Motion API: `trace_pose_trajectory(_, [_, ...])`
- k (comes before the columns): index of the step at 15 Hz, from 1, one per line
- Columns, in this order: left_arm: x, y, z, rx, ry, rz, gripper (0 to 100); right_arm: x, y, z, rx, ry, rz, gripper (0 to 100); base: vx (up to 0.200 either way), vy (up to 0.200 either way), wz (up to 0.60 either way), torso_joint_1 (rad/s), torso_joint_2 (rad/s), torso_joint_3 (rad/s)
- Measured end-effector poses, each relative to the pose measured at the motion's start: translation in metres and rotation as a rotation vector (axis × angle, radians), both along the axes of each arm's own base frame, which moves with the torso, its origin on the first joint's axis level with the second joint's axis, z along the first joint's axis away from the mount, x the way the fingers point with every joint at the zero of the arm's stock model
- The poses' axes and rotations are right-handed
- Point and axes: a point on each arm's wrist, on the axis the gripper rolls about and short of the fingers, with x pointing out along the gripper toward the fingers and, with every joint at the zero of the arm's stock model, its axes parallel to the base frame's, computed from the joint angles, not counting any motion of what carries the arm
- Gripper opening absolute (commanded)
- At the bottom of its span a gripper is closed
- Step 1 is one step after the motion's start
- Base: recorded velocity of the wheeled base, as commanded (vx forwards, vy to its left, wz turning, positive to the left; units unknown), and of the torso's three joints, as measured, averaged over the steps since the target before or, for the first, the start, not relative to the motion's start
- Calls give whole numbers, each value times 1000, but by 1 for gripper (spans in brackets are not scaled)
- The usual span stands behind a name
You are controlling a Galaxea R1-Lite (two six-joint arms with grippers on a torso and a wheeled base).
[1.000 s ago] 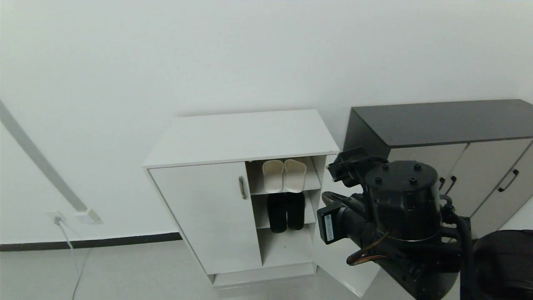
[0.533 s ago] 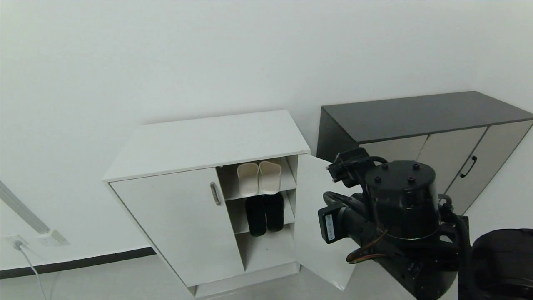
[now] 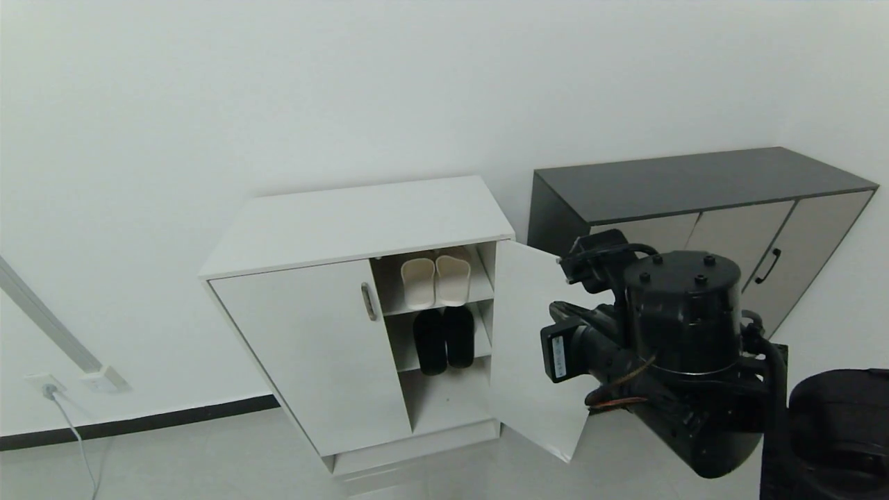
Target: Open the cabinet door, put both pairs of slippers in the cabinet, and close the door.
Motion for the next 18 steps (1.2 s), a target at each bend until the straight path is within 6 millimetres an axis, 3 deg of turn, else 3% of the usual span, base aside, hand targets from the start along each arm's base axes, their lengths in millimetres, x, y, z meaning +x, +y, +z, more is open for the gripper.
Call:
trace_pose_trajectory(3, [0, 0, 0, 1, 0, -1, 0, 39, -11, 15, 35, -35, -79, 0, 0, 0, 0, 0, 0, 0])
trace_pose_trajectory(8, [0, 0, 0, 5, 1, -1, 0, 123, -43, 29, 54, 23, -175, 0, 0, 0, 0, 0, 0, 0])
trace_pose_trajectory(10, [0, 0, 0, 5, 1, -1, 0, 157, -54, 21, 62, 45, -215, 0, 0, 0, 0, 0, 0, 0])
trace_pose_trajectory(13, [0, 0, 0, 2, 0, -1, 0, 192, -68, 4, 78, 68, -253, 0, 0, 0, 0, 0, 0, 0])
trace_pose_trajectory(18, [0, 0, 0, 0, 0, 0, 0, 220, -78, -26, 61, 109, -288, 0, 0, 0, 0, 0, 0, 0])
